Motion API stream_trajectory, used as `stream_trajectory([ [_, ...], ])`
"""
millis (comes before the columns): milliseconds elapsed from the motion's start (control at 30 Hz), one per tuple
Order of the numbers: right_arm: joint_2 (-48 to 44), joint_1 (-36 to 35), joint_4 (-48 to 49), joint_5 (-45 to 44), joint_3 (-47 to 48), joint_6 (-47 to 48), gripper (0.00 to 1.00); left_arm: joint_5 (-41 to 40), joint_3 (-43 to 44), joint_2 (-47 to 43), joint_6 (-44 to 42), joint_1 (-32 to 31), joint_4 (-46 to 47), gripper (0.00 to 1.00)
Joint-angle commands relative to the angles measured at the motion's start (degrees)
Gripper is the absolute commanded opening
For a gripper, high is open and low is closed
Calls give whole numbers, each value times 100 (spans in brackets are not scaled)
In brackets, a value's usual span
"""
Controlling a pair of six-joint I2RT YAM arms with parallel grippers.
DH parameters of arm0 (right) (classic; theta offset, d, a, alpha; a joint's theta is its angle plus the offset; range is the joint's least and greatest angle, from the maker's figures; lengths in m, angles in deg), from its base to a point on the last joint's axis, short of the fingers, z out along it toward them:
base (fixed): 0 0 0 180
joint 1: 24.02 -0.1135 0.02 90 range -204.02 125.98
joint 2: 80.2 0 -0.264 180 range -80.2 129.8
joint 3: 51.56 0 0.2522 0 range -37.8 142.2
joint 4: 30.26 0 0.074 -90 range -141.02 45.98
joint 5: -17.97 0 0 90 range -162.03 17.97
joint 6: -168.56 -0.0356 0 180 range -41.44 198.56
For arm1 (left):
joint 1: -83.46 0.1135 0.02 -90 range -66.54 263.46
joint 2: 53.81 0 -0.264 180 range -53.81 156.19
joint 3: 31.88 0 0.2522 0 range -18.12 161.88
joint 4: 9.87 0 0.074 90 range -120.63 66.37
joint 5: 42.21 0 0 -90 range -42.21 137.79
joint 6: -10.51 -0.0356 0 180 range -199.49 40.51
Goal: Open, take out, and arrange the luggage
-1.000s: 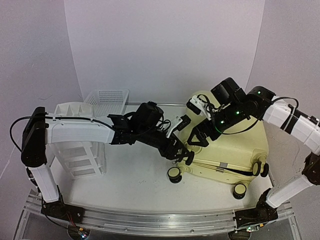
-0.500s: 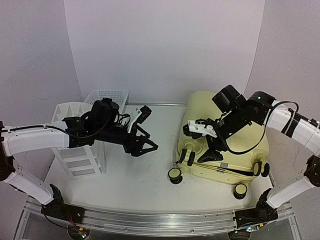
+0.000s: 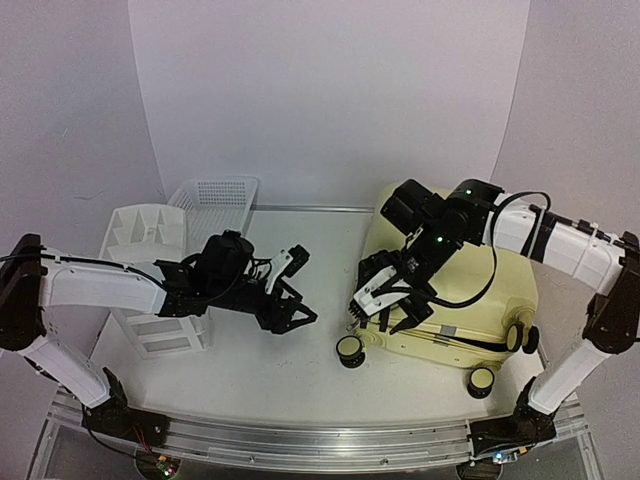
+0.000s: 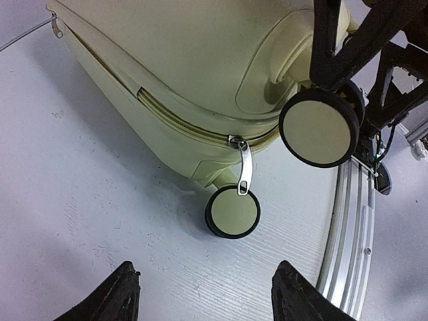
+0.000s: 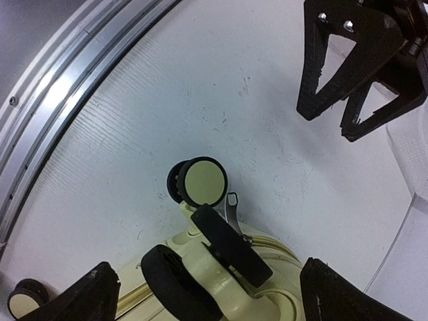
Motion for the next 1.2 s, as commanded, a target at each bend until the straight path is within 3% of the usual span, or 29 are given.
stream_trajectory([
  [0,262,-262,-329,-605,310,735,91,189,-419,299,-219,-59,1880,66],
  [133,300,-272,-327,-604,201,973,77,317,-579,940,-1101,-194,3126,64],
  [267,156,-286,-322,-448,59,961,60,198,-261,1750,-1857,-448,3570,63],
  [433,82,-285,-305,-363,-3,845,50,-282,-42,2302,-1908,-724,4262,66],
  [633,21,-285,-289,-233,-105,701,36,-1333,39,2432,-1810,-1054,4446,67],
  [1000,-194,-286,-221,-41,-138,595,26,-2390,275,2763,-1987,-1241,4467,52],
  [1167,-236,-289,-212,26,-163,520,19,-2448,300,2753,-2106,-1311,4470,43],
])
